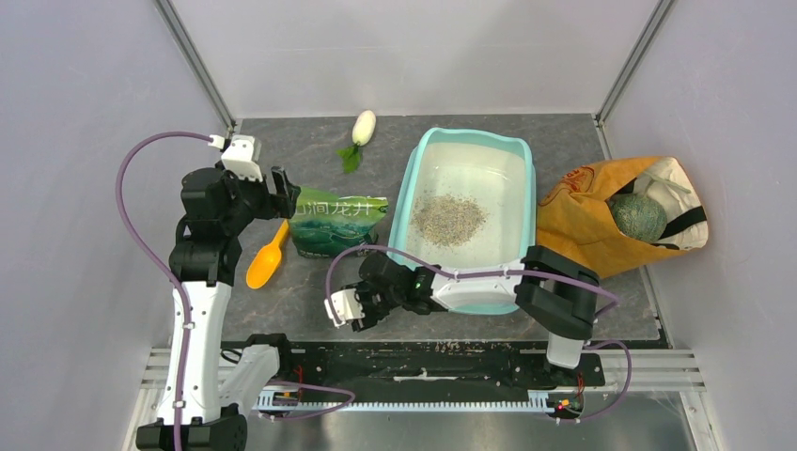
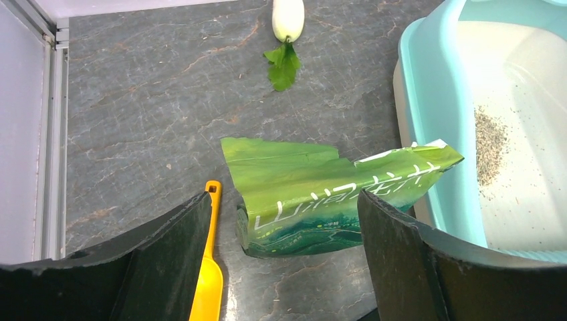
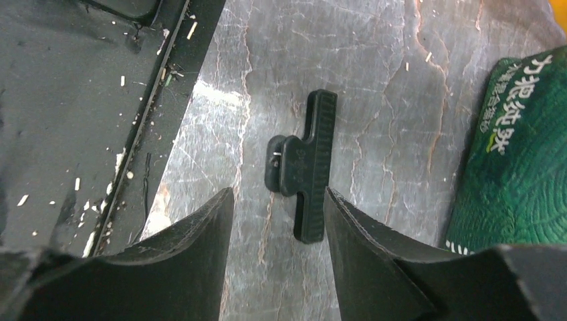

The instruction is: Fill the litter box with clean litter

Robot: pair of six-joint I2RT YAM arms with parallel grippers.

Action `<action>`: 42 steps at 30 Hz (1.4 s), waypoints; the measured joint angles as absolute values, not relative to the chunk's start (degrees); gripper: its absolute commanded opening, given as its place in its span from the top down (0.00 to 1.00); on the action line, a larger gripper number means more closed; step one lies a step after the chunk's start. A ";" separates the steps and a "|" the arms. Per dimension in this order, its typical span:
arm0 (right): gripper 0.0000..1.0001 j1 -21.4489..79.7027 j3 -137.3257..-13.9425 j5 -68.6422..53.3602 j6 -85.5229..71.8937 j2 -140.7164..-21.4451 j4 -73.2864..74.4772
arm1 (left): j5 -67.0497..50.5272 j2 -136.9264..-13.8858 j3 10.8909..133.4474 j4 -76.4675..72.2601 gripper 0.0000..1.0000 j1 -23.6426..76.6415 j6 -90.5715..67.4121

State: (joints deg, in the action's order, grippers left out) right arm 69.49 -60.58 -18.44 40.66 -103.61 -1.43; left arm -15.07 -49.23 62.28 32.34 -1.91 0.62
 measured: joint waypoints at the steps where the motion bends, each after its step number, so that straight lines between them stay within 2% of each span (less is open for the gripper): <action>1: 0.41 69.73 -60.55 -18.17 41.10 -104.16 -2.24 | -15.07 -49.21 62.30 32.32 0.14 -1.91 0.62; 8: 0.47 70.67 -60.55 -16.93 43.79 -108.09 -6.00 | -15.07 -48.69 62.30 32.32 0.14 -1.91 0.62; 14: 0.60 70.67 -60.55 -14.96 44.66 -109.80 -9.34 | -15.09 -48.03 62.30 32.40 0.14 -1.91 0.64; 22: 1.00 70.65 -60.69 -13.30 45.01 -110.48 -12.82 | -15.18 -48.14 62.30 32.42 0.13 -1.91 0.64; 26: 1.00 70.32 -61.58 -12.86 44.16 -109.78 -12.16 | -16.21 -48.82 62.33 32.42 0.09 -1.91 1.08; 31: 1.00 67.66 -65.76 -17.23 39.13 -105.73 -0.51 | -22.44 -51.33 64.40 32.88 0.08 -1.91 3.79; 42: 1.00 48.03 -88.23 -36.93 23.64 -86.46 21.15 | -45.39 -56.84 73.87 32.84 0.11 -1.91 14.74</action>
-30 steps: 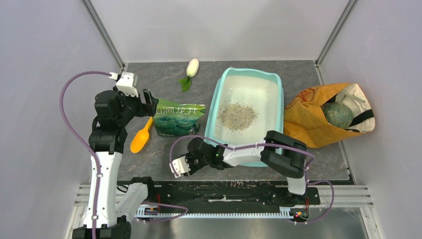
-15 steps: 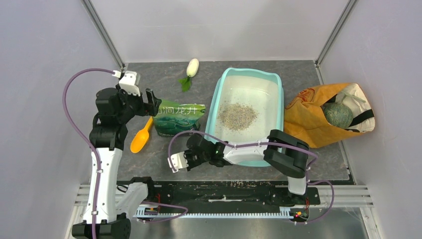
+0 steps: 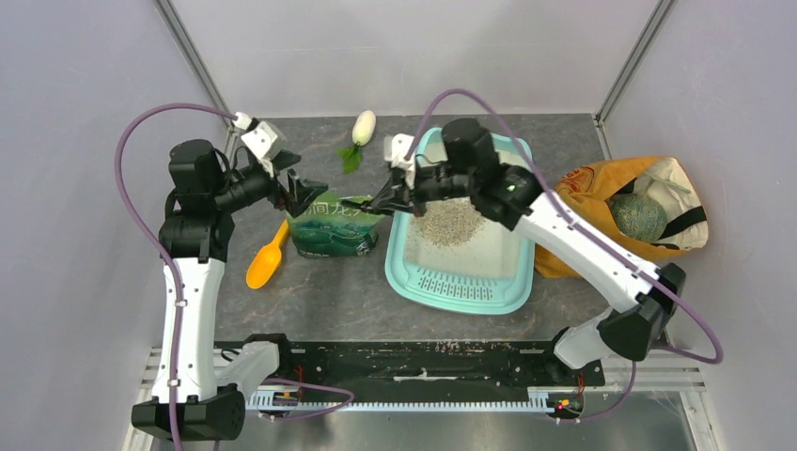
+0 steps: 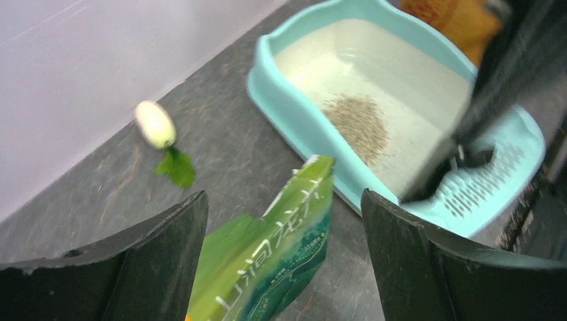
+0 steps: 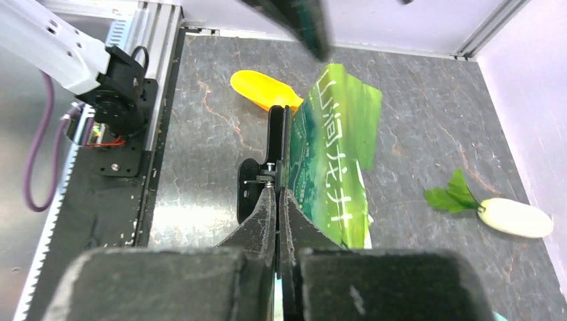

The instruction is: Fill the litter box with clean litter

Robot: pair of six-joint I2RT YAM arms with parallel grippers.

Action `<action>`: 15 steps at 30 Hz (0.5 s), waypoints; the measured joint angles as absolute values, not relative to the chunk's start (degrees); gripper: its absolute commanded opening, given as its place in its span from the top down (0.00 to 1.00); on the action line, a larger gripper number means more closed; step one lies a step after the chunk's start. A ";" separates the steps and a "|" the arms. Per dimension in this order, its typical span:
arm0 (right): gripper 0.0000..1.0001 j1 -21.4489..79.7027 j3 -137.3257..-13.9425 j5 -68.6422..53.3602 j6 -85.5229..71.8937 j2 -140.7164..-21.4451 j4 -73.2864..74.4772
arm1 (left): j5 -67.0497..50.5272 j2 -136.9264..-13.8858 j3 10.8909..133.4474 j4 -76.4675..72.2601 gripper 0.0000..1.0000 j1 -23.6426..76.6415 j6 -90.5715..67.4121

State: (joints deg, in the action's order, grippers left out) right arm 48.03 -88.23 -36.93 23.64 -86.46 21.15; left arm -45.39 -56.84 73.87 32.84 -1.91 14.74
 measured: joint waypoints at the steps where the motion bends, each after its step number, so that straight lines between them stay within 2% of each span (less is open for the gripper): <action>1: 1.00 47.16 -89.52 -38.85 22.98 -85.41 22.94 | -48.07 -56.90 73.89 33.32 0.12 -1.91 16.95; 7: 1.00 39.81 -91.48 -45.41 22.70 -84.01 34.54 | -59.86 -57.56 73.28 40.27 0.21 2.07 33.52; 15: 1.00 39.59 -92.99 -48.34 24.03 -86.06 42.63 | -60.10 -62.94 72.47 46.33 0.26 13.89 45.87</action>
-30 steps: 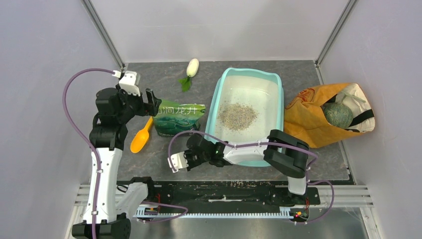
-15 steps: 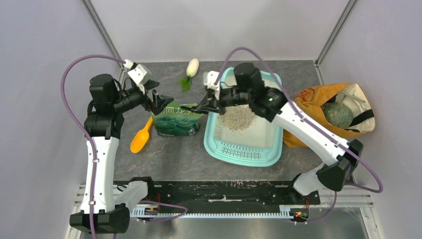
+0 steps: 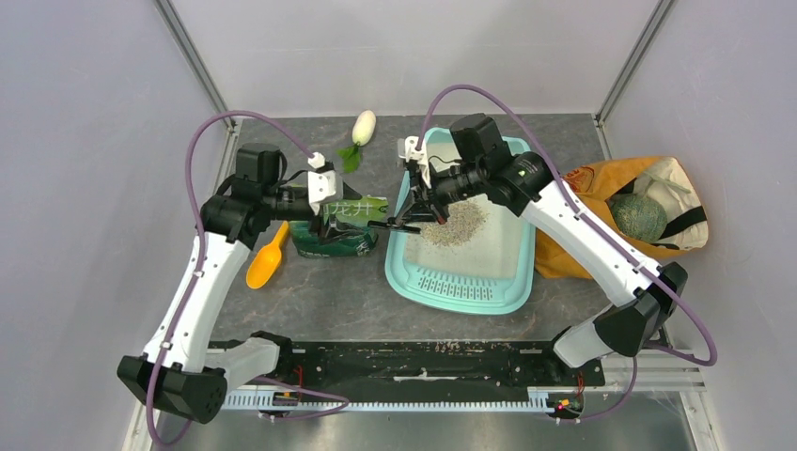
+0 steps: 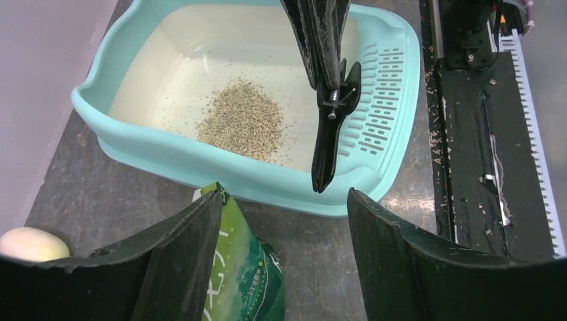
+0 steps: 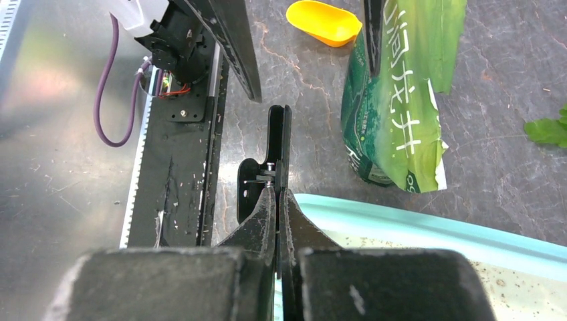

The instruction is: Fill the litter box with clean litter

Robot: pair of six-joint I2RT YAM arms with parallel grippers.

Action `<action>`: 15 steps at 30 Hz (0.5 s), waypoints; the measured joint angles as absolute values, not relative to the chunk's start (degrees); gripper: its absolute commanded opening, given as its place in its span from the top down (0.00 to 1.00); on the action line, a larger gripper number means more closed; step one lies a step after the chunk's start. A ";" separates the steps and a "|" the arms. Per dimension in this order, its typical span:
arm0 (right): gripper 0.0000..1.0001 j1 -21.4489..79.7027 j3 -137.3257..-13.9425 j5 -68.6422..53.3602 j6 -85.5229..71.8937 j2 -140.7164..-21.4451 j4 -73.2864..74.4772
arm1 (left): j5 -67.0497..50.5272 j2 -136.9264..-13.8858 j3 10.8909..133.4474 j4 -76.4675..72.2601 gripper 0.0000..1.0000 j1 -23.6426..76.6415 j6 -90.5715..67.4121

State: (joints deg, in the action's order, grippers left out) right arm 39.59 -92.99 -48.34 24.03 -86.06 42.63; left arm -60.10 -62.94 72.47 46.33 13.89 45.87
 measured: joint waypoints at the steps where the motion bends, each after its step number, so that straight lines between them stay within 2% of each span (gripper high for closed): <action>1: 1.00 39.59 -93.19 -48.51 24.10 -86.13 42.68 | -59.94 -63.42 72.47 46.65 0.26 14.24 46.59; 11: 1.00 39.59 -93.95 -49.47 24.67 -86.48 42.96 | -58.72 -65.47 72.47 47.59 0.38 17.80 48.31; 15: 1.00 39.59 -94.04 -49.47 24.69 -87.11 42.76 | -58.63 -65.87 72.47 47.68 0.54 18.92 48.31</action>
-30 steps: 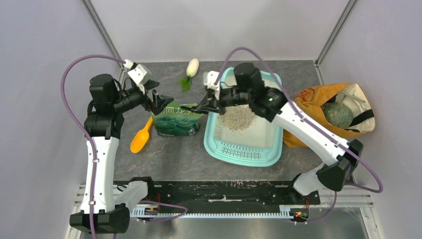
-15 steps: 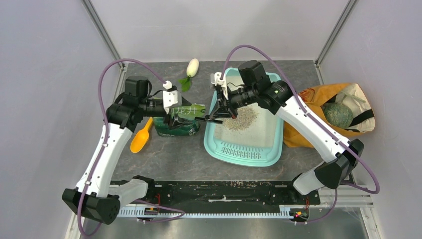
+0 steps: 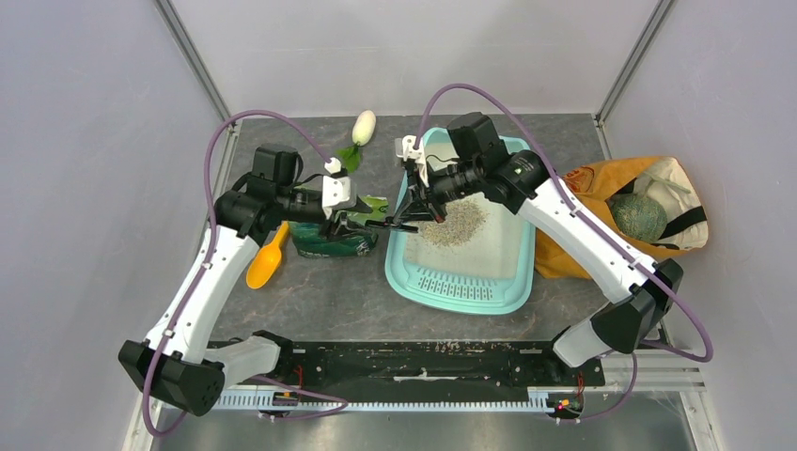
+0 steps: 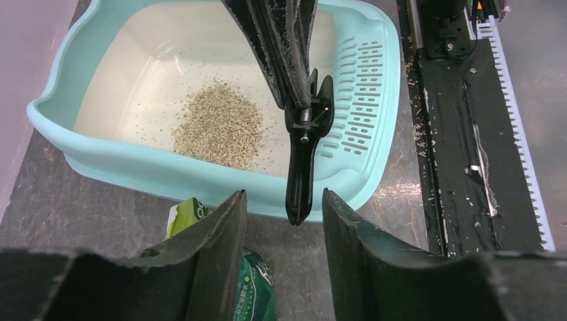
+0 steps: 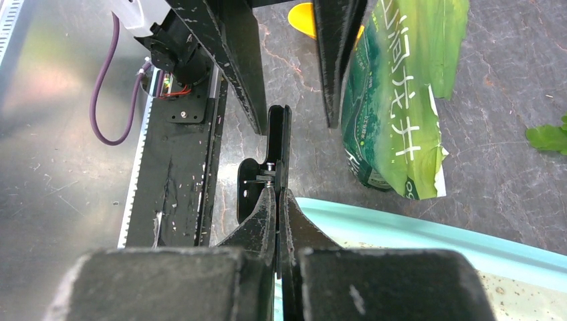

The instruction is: Fill the litter box with clean litter

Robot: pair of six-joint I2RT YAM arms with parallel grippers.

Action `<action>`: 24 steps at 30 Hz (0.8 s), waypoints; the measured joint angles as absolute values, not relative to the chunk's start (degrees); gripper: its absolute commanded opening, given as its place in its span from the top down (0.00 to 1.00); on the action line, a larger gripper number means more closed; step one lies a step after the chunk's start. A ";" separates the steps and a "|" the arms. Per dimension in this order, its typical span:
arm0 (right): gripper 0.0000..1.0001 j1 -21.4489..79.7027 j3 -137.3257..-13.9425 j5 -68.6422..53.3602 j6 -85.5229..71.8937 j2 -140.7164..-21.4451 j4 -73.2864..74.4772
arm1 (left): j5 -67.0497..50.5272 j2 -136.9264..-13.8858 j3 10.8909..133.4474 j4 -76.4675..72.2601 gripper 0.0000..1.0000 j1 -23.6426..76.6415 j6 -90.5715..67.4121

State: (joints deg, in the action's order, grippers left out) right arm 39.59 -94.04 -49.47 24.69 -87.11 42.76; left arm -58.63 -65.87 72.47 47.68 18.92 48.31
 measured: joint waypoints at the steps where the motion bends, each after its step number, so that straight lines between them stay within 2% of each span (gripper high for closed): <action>1: 1.00 39.57 -94.04 -49.47 24.69 -87.31 42.57 | -58.65 -65.95 72.44 47.70 0.61 19.14 48.31; 4: 1.00 39.59 -94.41 -49.50 24.69 -88.01 42.26 | -58.67 -66.08 72.42 47.72 0.84 19.49 48.31; 7: 0.98 39.57 -94.74 -49.41 24.77 -88.29 42.00 | -58.72 -66.11 72.34 47.83 0.98 19.70 48.16; 8: 0.91 39.53 -94.80 -49.39 24.86 -88.29 41.98 | -58.67 -66.11 72.34 47.70 0.98 19.75 48.12; 12: 0.42 39.51 -95.33 -48.84 25.12 -88.29 42.44 | -58.37 -65.93 71.79 46.74 0.98 19.75 47.40; 13: 0.36 39.40 -95.72 -48.21 25.67 -88.29 42.87 | -58.17 -65.84 71.33 46.26 0.98 19.75 46.92; 16: 0.27 38.98 -98.08 -47.05 27.16 -88.31 46.06 | -56.88 -65.67 70.17 45.47 0.98 19.79 45.87; 24: 0.23 40.95 -106.65 -44.73 33.30 -90.80 55.40 | -55.44 -65.93 69.97 43.53 0.98 19.79 44.47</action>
State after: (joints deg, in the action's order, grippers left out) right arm 40.95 -106.65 -44.73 33.30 -90.80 55.40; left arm -55.44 -65.93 69.97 43.53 19.79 44.47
